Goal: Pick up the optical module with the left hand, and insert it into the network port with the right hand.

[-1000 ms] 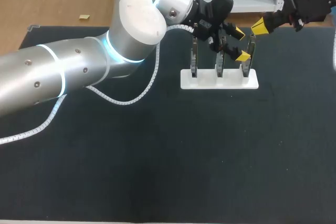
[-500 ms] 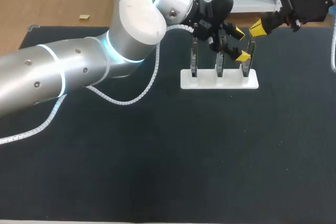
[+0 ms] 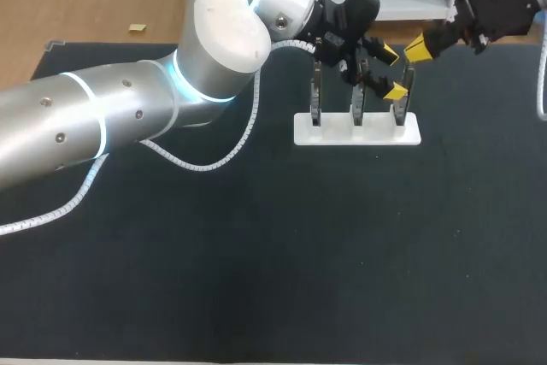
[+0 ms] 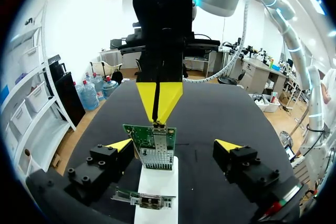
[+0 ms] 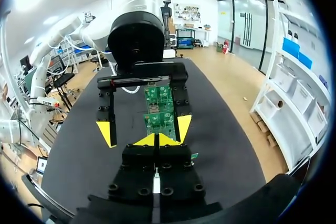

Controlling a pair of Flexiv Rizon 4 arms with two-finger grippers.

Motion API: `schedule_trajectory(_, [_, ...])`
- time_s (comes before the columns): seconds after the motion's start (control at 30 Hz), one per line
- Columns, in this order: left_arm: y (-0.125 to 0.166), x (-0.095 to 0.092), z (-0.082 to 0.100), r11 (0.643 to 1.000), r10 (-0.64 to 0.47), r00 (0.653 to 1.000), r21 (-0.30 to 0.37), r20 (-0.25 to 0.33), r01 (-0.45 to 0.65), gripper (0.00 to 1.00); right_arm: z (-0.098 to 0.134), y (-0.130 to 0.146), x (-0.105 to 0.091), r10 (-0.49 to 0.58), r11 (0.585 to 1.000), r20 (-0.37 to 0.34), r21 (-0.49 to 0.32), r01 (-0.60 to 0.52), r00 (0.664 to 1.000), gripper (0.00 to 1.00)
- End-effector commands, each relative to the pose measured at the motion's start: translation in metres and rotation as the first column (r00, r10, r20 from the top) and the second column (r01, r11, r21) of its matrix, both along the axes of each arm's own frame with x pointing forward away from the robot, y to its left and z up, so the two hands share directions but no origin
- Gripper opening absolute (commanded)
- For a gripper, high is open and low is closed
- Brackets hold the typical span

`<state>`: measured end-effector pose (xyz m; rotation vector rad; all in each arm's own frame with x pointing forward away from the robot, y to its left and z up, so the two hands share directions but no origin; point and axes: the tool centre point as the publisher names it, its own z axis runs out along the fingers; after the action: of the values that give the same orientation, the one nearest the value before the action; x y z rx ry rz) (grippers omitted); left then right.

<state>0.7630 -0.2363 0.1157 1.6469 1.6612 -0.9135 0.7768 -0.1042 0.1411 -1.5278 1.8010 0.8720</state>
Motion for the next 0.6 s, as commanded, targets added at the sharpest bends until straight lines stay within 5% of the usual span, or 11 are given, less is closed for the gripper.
schedule_trajectory(0.03, [-0.001,0.001,0.001,1.0,0.0,1.0,0.005,-0.002,0.0,1.0,-0.012,0.001,0.003,-0.006,1.0,-0.01,0.002,0.006,1.0,0.0])
schedule_trajectory(0.6, [-0.001,0.001,0.001,1.0,0.0,1.0,0.005,-0.002,0.0,1.0,-0.002,0.002,0.005,-0.011,1.0,0.013,0.019,0.011,1.0,0.0])
